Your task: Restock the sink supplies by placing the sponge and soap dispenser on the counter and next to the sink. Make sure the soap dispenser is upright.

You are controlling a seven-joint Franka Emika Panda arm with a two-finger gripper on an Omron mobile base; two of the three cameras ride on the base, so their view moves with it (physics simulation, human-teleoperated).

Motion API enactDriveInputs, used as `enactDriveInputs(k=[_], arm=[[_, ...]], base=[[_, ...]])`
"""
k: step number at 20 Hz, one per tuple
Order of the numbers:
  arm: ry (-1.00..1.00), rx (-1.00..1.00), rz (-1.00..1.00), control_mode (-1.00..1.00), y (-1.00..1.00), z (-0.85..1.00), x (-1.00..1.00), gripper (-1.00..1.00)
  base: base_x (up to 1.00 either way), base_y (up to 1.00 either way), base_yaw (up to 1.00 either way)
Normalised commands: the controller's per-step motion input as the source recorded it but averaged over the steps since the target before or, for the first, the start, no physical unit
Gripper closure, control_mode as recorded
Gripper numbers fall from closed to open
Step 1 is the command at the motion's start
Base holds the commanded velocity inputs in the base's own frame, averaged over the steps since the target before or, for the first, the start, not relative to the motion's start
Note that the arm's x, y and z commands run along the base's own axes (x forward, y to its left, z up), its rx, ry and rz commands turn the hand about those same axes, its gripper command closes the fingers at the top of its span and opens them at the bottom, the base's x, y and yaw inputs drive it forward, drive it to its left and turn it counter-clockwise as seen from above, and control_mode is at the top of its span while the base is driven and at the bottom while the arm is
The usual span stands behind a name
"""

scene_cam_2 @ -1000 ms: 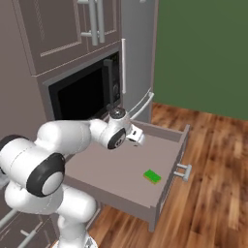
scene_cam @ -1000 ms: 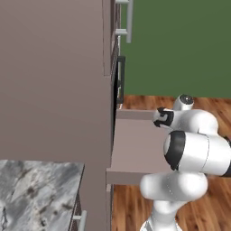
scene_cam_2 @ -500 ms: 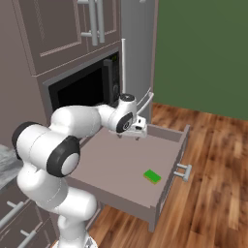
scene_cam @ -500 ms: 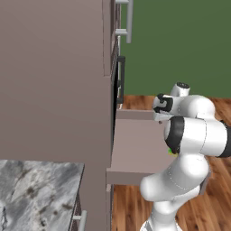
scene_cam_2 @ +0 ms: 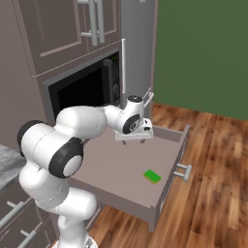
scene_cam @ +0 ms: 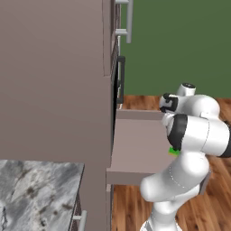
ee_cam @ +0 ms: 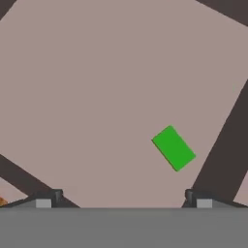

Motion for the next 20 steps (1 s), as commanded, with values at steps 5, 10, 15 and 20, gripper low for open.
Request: enactDriveInputs(k=[5, 10, 15, 20], arm=[[0.00, -0.09, 0.25, -1.00, -0.07, -0.39, -0.35, -1.00], [0.00, -0.06, 0.22, -1.00, -0.17, -0.29, -0.30, -1.00], [0.02, -0.03, 0.17, -1.00, -0.24, -0.27, -0.13, -1.00], [0.00, -0.01, 0.13, -1.00, -0.23, -0.16, 0.00, -1.00]], base=[[0.00, 0.00, 0.00], [0.00, 0.00, 0.00], [0.00, 0.00, 0.00], [0.00, 0.00, 0.00]])
